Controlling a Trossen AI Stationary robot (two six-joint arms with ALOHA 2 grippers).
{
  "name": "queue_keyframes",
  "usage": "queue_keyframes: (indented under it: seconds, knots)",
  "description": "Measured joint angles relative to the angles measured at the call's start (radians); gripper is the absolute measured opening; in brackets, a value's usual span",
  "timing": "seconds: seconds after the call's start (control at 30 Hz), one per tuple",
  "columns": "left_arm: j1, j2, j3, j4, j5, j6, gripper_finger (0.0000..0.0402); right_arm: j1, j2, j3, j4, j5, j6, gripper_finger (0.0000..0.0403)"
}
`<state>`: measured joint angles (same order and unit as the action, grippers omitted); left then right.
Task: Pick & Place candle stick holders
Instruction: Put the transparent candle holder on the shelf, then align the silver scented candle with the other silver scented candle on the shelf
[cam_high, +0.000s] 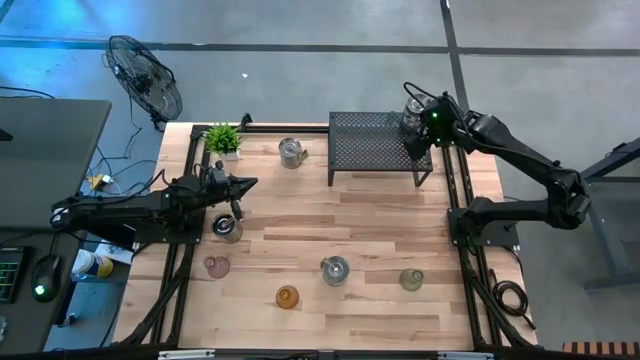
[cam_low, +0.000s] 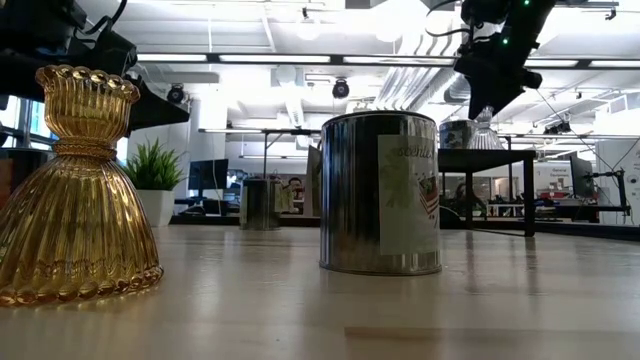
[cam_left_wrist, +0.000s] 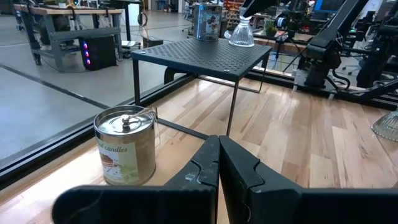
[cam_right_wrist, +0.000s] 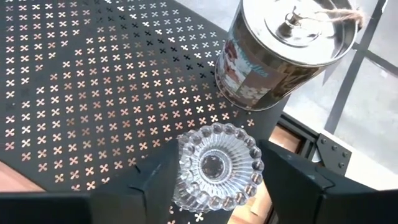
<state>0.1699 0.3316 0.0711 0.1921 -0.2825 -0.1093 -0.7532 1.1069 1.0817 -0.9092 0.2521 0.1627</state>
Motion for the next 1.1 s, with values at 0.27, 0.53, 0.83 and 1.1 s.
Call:
queue_keyframes:
  seconds: [0.27,0.53,0.83,1.1]
  knots:
    - [0.0,0.0,0.0,0.0,0.0,0.0,0.0001,0.0,-0.002,0.001,0.001,0.038,-0.014,0.026]
    - [0.0,0.0,0.0,0.037,0.037,0.0,0.0001,0.015,-0.003,0.098,0.002,0.06,-0.072,0.0261]
    - [0.0,0.048,0.127,-0.09,0.029,0.032,0.0001,0.117,-0.031,0.218,-0.044,0.026,-0.069,0.0196]
    - [0.076,0.302,0.399,-0.383,0.04,0.108,0.0,0.429,-0.18,-0.028,0.229,0.049,0.024,0.0012]
